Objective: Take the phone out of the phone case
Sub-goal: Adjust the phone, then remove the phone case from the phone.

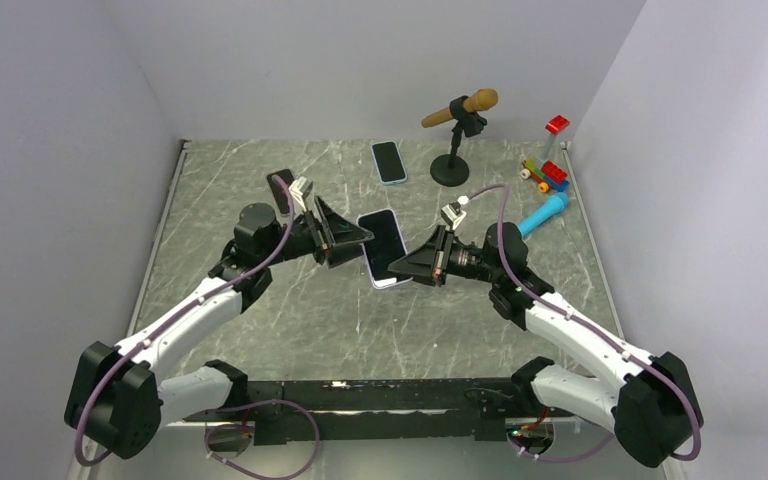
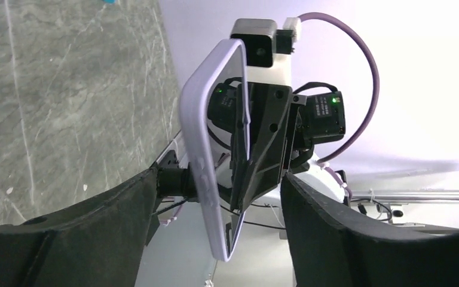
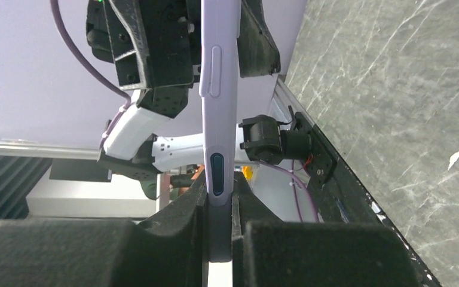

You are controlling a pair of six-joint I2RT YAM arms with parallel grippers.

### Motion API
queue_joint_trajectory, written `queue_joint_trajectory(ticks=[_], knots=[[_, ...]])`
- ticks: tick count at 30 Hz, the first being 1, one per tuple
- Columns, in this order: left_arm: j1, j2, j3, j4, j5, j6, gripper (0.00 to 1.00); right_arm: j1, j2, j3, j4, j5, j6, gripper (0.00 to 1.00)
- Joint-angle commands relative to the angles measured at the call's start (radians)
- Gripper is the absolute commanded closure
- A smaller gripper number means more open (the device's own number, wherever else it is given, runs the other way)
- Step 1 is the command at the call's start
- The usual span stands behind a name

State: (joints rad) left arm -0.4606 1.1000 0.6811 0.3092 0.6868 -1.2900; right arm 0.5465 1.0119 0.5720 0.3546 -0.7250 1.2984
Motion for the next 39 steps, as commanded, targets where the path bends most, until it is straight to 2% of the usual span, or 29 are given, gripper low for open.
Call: queue_joint_trajectory(ticks=[1, 4, 14, 20, 21, 23, 28, 30, 32, 34, 35, 37, 38, 39], knots=[[-0.005, 0.052, 0.061, 0.159, 0.047, -0.046, 0.29, 0.001, 0.016, 0.051, 0.135, -0.061, 0.005, 1.00], [-0.005, 0.083, 0.081, 0.221, 0.063, -0.077, 0.46, -0.001, 0.027, 0.065, 0.133, -0.066, -0.006, 1.00], [-0.005, 0.147, 0.154, 0.263, 0.075, -0.106, 0.56, 0.000, 0.082, 0.080, 0.199, -0.091, 0.007, 1.00], [-0.005, 0.192, 0.203, 0.265, 0.097, -0.107, 0.65, 0.001, 0.096, 0.064, 0.238, -0.104, 0.023, 1.00], [-0.006, 0.195, 0.205, 0.270, 0.099, -0.106, 0.70, 0.000, 0.098, 0.063, 0.236, -0.107, 0.022, 1.00], [-0.005, 0.203, 0.210, 0.294, 0.105, -0.106, 0.76, 0.000, 0.101, 0.066, 0.232, -0.117, 0.019, 1.00], [-0.004, 0.235, 0.230, 0.315, 0.110, -0.112, 0.75, 0.000, 0.098, 0.106, 0.141, -0.135, -0.042, 1.00], [-0.007, 0.254, 0.240, 0.328, 0.119, -0.122, 0.78, 0.000, 0.100, 0.127, 0.093, -0.139, -0.073, 1.00], [-0.007, 0.274, 0.253, 0.334, 0.132, -0.132, 0.93, -0.001, 0.102, 0.138, 0.062, -0.142, -0.095, 1.00], [-0.007, 0.284, 0.264, 0.330, 0.137, -0.137, 1.00, 0.000, 0.107, 0.156, 0.026, -0.149, -0.117, 0.99], [-0.007, 0.285, 0.266, 0.339, 0.138, -0.146, 1.00, -0.001, 0.106, 0.167, -0.003, -0.152, -0.134, 0.89], [-0.007, 0.286, 0.258, 0.365, 0.135, -0.171, 1.00, 0.000, 0.099, 0.187, -0.094, -0.153, -0.199, 0.54], [-0.006, 0.285, 0.250, 0.376, 0.133, -0.189, 1.00, 0.000, 0.093, 0.203, -0.157, -0.143, -0.245, 0.39], [-0.007, 0.284, 0.244, 0.385, 0.130, -0.212, 1.00, 0.000, 0.092, 0.223, -0.242, -0.133, -0.297, 0.30]])
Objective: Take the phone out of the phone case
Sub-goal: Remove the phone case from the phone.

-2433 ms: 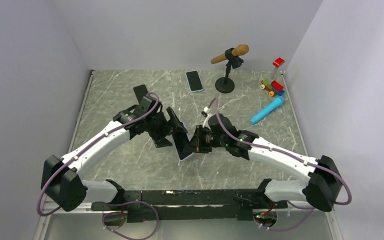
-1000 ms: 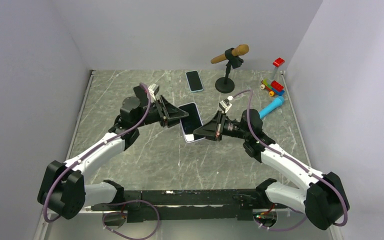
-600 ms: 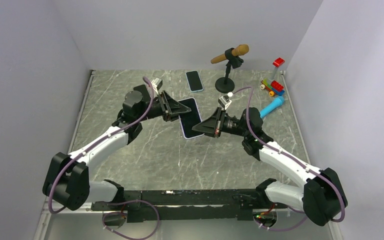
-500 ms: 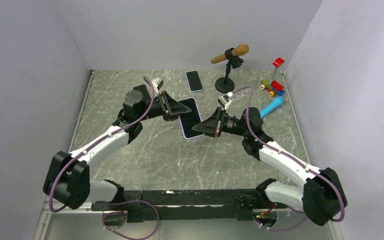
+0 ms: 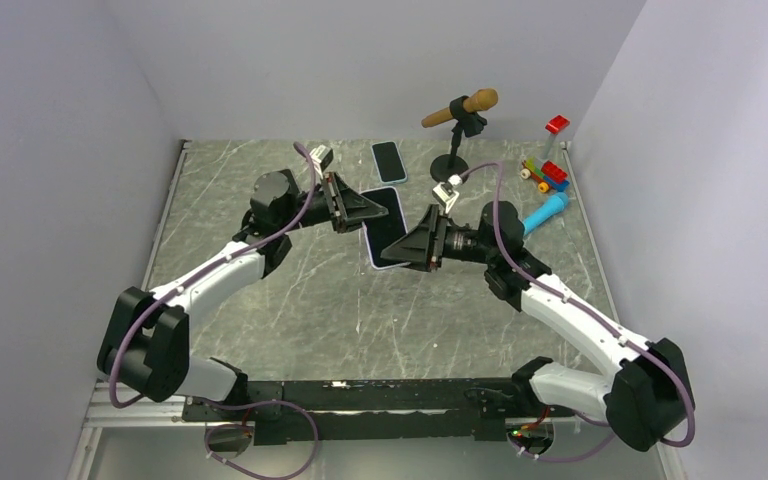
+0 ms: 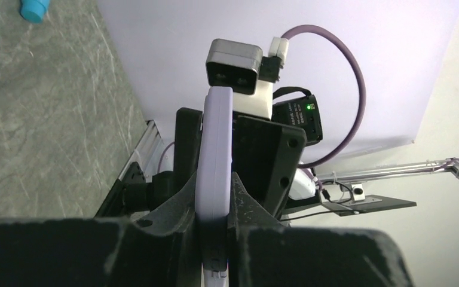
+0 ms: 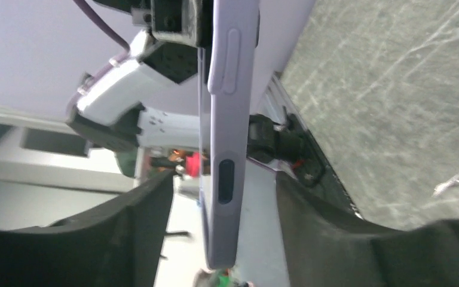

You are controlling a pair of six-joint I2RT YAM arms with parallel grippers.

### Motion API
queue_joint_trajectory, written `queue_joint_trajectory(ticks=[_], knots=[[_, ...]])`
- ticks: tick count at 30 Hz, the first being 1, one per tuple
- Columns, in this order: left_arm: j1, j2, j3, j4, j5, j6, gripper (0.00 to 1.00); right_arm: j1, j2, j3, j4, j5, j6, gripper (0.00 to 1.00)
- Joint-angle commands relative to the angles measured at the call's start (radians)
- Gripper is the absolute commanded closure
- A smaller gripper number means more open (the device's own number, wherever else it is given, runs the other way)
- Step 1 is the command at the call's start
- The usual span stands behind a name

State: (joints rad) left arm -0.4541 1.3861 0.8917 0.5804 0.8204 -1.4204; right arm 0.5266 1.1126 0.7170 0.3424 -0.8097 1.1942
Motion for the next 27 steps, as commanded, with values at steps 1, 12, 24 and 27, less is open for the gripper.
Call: queue_joint_trajectory(ticks=[1, 12, 24, 27], knots=[[-0.010, -0.004, 0.027, 0.117, -0.006, -0.103, 1.00, 0.019, -0.012, 0.103, -0.310, -0.041, -0.243, 0.24], [0.036, -0.030, 0.040, -0.036, 0.006, -0.098, 1.00, -0.039, -0.087, 0.039, -0.273, -0.165, -0.246, 0.29], [0.050, -0.027, 0.053, -0.059, 0.017, -0.092, 1.00, -0.131, -0.051, 0.005, 0.072, -0.294, -0.046, 0.56], [0.051, -0.025, 0.063, -0.063, 0.016, -0.085, 1.00, -0.150, -0.015, 0.000, 0.193, -0.333, 0.028, 0.56]])
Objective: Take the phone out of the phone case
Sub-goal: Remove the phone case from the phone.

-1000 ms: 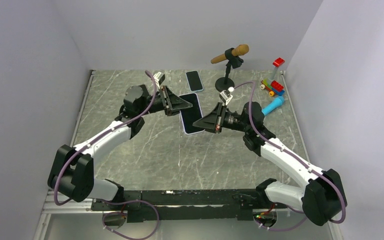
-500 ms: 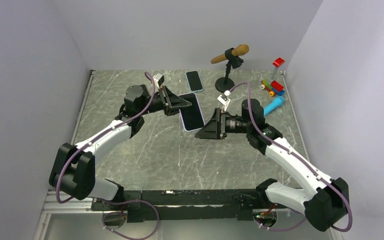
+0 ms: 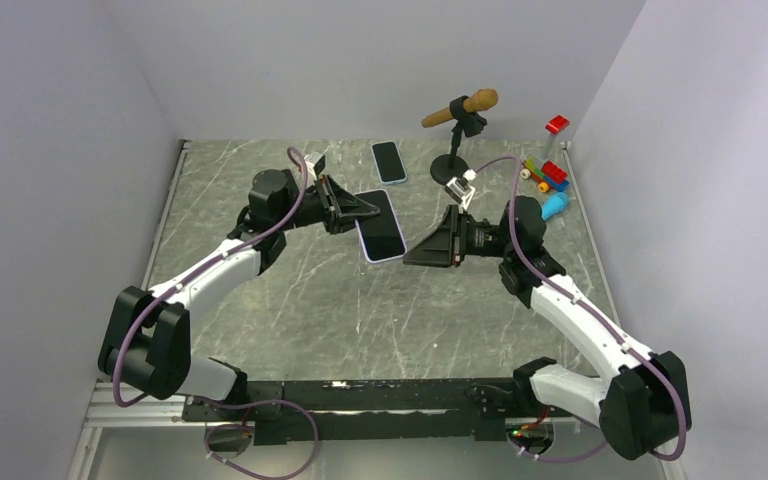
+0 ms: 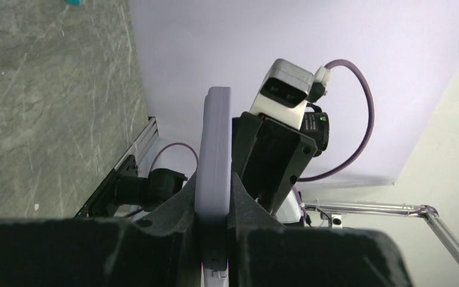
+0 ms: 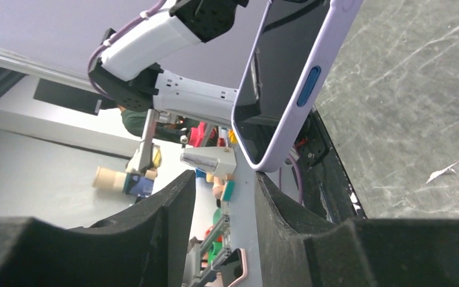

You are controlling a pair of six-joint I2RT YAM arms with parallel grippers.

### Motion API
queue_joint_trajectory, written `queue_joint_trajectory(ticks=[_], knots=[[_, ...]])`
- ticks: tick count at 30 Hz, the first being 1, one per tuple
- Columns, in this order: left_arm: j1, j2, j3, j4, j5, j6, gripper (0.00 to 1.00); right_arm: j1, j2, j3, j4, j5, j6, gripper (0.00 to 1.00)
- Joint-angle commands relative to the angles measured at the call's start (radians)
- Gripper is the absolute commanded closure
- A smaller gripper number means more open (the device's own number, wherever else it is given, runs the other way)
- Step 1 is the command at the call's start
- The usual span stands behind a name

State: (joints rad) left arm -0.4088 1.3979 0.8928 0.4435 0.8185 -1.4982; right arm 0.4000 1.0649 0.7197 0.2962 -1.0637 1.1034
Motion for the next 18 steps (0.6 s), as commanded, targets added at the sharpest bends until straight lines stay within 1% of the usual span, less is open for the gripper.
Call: queue_joint_trajectory(ticks=[1, 4, 5, 7, 13, 18], knots=[[0.005, -0.035, 0.063, 0.076, 0.018, -0.010, 1.00, -0.026, 0.046, 0.011, 0.232, -0.090, 0.109, 0.56], [0.005, -0.029, 0.060, 0.107, 0.013, -0.034, 1.00, -0.026, 0.086, 0.050, 0.150, -0.098, 0.050, 0.57], [0.005, -0.027, 0.059, 0.119, 0.012, -0.045, 1.00, -0.027, 0.096, 0.061, 0.152, -0.103, 0.045, 0.58], [0.005, -0.021, 0.059, 0.143, 0.010, -0.061, 1.00, -0.028, 0.115, 0.060, 0.181, -0.109, 0.066, 0.61], [0.005, -0.020, 0.073, 0.161, 0.003, -0.083, 1.00, -0.033, 0.148, 0.049, 0.245, -0.121, 0.106, 0.62], [0.005, -0.031, 0.069, 0.165, 0.000, -0.085, 1.00, -0.034, 0.177, 0.048, 0.359, -0.139, 0.173, 0.64]])
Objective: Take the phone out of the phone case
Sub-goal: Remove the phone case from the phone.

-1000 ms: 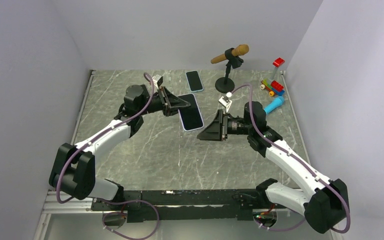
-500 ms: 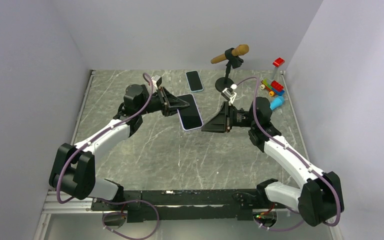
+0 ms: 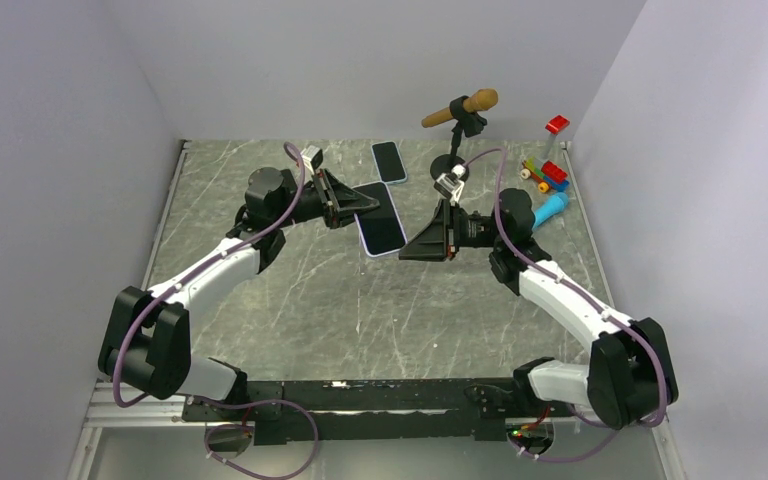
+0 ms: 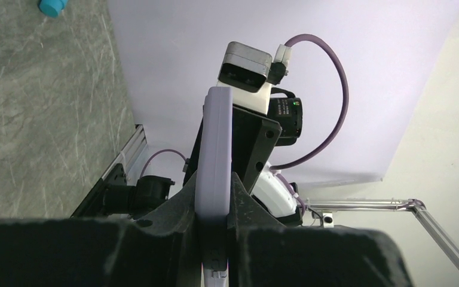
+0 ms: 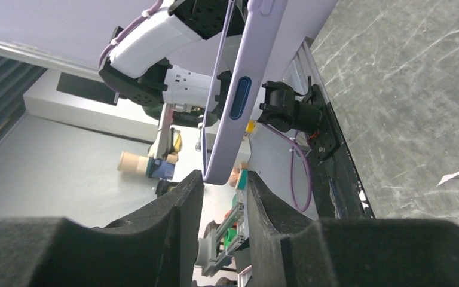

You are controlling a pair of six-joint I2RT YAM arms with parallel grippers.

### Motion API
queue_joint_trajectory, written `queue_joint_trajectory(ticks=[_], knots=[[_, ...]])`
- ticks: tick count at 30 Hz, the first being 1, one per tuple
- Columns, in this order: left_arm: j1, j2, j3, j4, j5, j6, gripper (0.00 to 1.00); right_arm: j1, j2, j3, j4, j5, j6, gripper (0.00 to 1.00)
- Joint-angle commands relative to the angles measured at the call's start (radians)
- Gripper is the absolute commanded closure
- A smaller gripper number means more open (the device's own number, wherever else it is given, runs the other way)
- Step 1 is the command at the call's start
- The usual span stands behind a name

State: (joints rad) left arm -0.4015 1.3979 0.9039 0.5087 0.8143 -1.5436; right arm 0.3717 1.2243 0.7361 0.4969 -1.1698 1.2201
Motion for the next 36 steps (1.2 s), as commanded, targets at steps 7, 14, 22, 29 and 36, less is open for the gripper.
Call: queue_joint_trajectory(ticks=[7, 14, 22, 29, 36], knots=[[-0.002, -0.044, 0.071, 0.091, 0.014, -0.053, 1.00, -0.005, 0.070, 0.005, 0.417, -0.042, 0.198, 0.72], [-0.002, -0.077, 0.017, 0.216, -0.009, -0.255, 1.00, 0.025, 0.075, -0.038, 0.618, -0.038, 0.196, 1.00], [-0.011, -0.201, -0.115, 0.259, -0.049, -0.628, 1.00, 0.141, 0.093, 0.165, 0.129, -0.046, -0.352, 1.00], [-0.024, -0.263, -0.086, 0.102, -0.025, -0.572, 1.00, 0.191, 0.171, 0.361, -0.263, -0.035, -0.702, 1.00], [-0.060, -0.262, -0.011, 0.017, -0.024, -0.504, 1.00, 0.213, 0.223, 0.491, -0.455, 0.095, -0.829, 1.00]])
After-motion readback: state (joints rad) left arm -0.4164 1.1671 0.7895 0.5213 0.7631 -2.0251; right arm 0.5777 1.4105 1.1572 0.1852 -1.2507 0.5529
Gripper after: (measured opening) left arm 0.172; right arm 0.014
